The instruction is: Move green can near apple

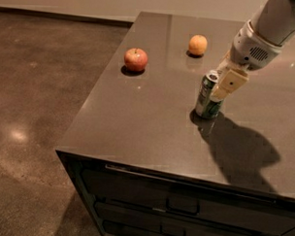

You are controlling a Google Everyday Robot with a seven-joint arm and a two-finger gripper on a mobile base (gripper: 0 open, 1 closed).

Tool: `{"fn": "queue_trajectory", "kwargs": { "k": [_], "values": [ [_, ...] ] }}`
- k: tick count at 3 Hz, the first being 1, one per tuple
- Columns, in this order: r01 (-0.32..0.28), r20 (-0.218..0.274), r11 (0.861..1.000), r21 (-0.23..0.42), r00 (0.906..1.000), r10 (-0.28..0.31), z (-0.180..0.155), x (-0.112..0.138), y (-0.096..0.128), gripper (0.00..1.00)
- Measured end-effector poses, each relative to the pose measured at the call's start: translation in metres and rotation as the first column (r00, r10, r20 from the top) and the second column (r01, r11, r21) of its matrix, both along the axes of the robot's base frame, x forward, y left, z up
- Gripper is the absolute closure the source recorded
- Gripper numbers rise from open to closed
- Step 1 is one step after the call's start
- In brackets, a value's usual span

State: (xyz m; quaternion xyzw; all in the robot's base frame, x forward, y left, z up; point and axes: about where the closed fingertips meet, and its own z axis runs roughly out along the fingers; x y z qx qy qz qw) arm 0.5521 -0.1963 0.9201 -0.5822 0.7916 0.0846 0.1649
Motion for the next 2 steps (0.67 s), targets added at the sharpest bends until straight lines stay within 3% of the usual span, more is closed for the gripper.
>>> {"fn": "queue_trajectory", "kwargs": {
  "k": [2],
  "values": [
    [-0.058,0.022,0.998,0.020,0.9981,0.057,0.022,0.015,0.040,0.98]
  ]
}}
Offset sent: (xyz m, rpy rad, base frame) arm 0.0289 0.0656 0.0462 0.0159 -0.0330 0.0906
